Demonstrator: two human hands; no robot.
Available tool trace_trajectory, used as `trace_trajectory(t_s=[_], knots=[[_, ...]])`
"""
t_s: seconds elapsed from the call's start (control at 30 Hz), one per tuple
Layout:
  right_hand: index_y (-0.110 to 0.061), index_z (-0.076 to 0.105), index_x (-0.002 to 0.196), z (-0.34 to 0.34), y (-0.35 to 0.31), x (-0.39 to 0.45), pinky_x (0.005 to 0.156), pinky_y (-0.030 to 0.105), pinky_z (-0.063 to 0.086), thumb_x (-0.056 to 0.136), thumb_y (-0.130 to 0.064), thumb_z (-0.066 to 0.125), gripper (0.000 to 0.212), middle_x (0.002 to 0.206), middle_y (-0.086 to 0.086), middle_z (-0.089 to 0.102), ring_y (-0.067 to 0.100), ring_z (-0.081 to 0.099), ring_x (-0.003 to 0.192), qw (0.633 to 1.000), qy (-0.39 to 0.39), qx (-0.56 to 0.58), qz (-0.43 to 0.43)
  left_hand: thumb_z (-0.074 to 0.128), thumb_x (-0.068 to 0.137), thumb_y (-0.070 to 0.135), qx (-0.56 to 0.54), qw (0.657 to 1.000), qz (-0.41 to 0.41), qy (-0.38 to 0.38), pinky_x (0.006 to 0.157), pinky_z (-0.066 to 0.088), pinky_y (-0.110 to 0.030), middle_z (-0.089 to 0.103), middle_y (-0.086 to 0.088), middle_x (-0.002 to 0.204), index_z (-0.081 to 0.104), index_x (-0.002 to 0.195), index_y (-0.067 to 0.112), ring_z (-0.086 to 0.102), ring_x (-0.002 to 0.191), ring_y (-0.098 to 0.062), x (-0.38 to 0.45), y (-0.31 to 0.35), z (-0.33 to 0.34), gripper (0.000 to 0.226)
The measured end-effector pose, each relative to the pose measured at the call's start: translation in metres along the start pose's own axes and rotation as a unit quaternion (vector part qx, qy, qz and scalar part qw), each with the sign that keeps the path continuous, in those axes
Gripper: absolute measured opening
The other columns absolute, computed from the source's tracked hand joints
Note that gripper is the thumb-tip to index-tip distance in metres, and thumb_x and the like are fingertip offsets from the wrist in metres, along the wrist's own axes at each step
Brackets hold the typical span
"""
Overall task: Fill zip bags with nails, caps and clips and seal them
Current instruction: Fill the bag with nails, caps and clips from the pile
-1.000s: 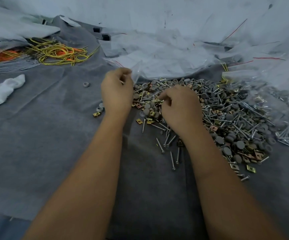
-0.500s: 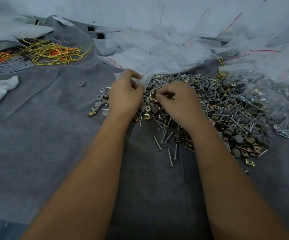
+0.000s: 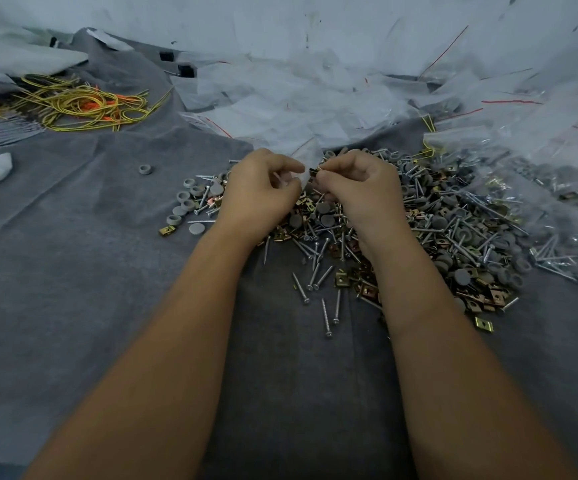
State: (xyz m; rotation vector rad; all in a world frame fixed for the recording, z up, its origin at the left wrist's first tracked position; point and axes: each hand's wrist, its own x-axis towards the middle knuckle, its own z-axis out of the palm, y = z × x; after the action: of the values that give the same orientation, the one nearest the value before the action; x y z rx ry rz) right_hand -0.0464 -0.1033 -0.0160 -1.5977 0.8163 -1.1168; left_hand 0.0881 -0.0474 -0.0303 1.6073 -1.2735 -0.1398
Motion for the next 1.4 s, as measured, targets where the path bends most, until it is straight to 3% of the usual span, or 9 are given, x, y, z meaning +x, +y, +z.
trace_trajectory(t_s=[0.23, 0.43, 0.57, 0.73, 0.83, 0.97, 1.17, 1.3, 1.4], knots=[[-0.016, 0.065, 0.074, -0.001, -0.001, 0.002, 0.056, 0.016, 0.049, 0.08, 0.004, 0.066, 0.02, 0.06, -0.006, 0.066, 0.004, 0.065, 0.058, 1.0, 0.006, 0.025, 0.017, 0.073, 0.08, 0.012, -0.027, 0.999, 0.037, 0.01, 0.055, 0.037, -0.016, 0.052, 0.007, 0.072, 0.069, 0.093, 0.023, 0.043, 0.055, -0.001, -0.003, 0.004, -0.001, 0.017], [-0.014, 0.064, 0.074, 0.0, -0.002, 0.001, 0.061, 0.023, 0.051, 0.08, 0.007, 0.063, 0.022, 0.066, 0.002, 0.064, 0.01, 0.061, 0.062, 0.999, 0.004, 0.037, 0.01, 0.067, 0.083, 0.008, 0.073, 0.996, 0.042, -0.019, 0.061, 0.036, -0.016, 0.052, 0.006, 0.077, 0.075, 0.101, 0.016, 0.048, 0.065, -0.001, -0.002, 0.002, 0.0, 0.021], [-0.016, 0.069, 0.083, 0.004, -0.007, -0.001, 0.072, 0.025, 0.054, 0.084, 0.008, 0.061, 0.025, 0.075, 0.0, 0.07, 0.014, 0.066, 0.076, 0.993, -0.038, 0.098, -0.051, 0.061, 0.084, 0.008, 0.14, 0.987, 0.038, -0.068, 0.07, 0.043, -0.031, 0.05, 0.0, 0.083, 0.073, 0.11, 0.015, 0.055, 0.081, -0.023, -0.001, 0.006, 0.003, 0.029], [-0.02, 0.067, 0.082, 0.007, -0.006, -0.003, 0.069, 0.02, 0.053, 0.086, 0.005, 0.061, 0.025, 0.078, -0.002, 0.071, 0.01, 0.069, 0.075, 0.997, -0.039, 0.042, -0.056, 0.057, 0.083, 0.011, 0.209, 0.974, 0.042, -0.074, 0.066, 0.035, -0.029, 0.059, -0.006, 0.087, 0.071, 0.106, 0.017, 0.057, 0.084, -0.029, -0.002, 0.012, 0.009, 0.028], [-0.02, 0.064, 0.083, 0.004, -0.001, 0.0, 0.065, 0.02, 0.054, 0.087, -0.001, 0.061, 0.02, 0.083, 0.001, 0.072, 0.013, 0.07, 0.079, 0.998, -0.006, -0.036, -0.041, 0.06, 0.082, 0.011, 0.133, 0.99, -0.004, -0.056, 0.058, 0.036, -0.027, 0.055, 0.007, 0.067, 0.073, 0.111, 0.023, 0.053, 0.064, -0.015, -0.004, 0.012, 0.008, 0.034], [-0.024, 0.062, 0.079, 0.004, 0.004, 0.001, 0.063, 0.021, 0.051, 0.084, -0.004, 0.063, 0.021, 0.077, -0.004, 0.069, 0.005, 0.066, 0.07, 0.994, -0.007, -0.102, -0.043, 0.064, 0.083, 0.012, 0.034, 0.998, -0.033, -0.029, 0.047, 0.036, -0.013, 0.051, 0.007, 0.056, 0.074, 0.106, 0.022, 0.05, 0.048, 0.002, -0.004, 0.011, 0.009, 0.027], [-0.023, 0.061, 0.076, 0.003, 0.006, 0.001, 0.065, 0.027, 0.054, 0.082, -0.002, 0.064, 0.022, 0.075, -0.005, 0.068, 0.008, 0.066, 0.071, 0.994, -0.003, -0.1, -0.036, 0.072, 0.085, 0.016, -0.021, 0.999, -0.035, -0.005, 0.055, 0.046, -0.023, 0.055, 0.006, 0.062, 0.076, 0.098, 0.019, 0.051, 0.052, -0.003, -0.003, 0.01, 0.009, 0.014], [-0.019, 0.062, 0.074, 0.003, 0.003, 0.001, 0.059, 0.023, 0.052, 0.08, -0.001, 0.063, 0.019, 0.07, -0.001, 0.066, 0.007, 0.063, 0.064, 0.998, 0.004, -0.066, -0.009, 0.074, 0.085, 0.017, -0.029, 0.999, -0.021, -0.016, 0.06, 0.048, -0.03, 0.052, 0.003, 0.066, 0.074, 0.092, 0.019, 0.052, 0.06, -0.011, -0.003, 0.01, 0.009, 0.007], [-0.014, 0.062, 0.076, 0.002, 0.001, 0.002, 0.059, 0.026, 0.053, 0.082, 0.001, 0.059, 0.016, 0.071, 0.006, 0.064, 0.013, 0.064, 0.065, 1.0, 0.013, -0.011, 0.019, 0.074, 0.085, 0.014, -0.046, 0.999, -0.016, -0.012, 0.054, 0.041, -0.021, 0.046, 0.006, 0.062, 0.069, 0.085, 0.022, 0.046, 0.056, -0.007, -0.003, 0.012, 0.011, 0.01]])
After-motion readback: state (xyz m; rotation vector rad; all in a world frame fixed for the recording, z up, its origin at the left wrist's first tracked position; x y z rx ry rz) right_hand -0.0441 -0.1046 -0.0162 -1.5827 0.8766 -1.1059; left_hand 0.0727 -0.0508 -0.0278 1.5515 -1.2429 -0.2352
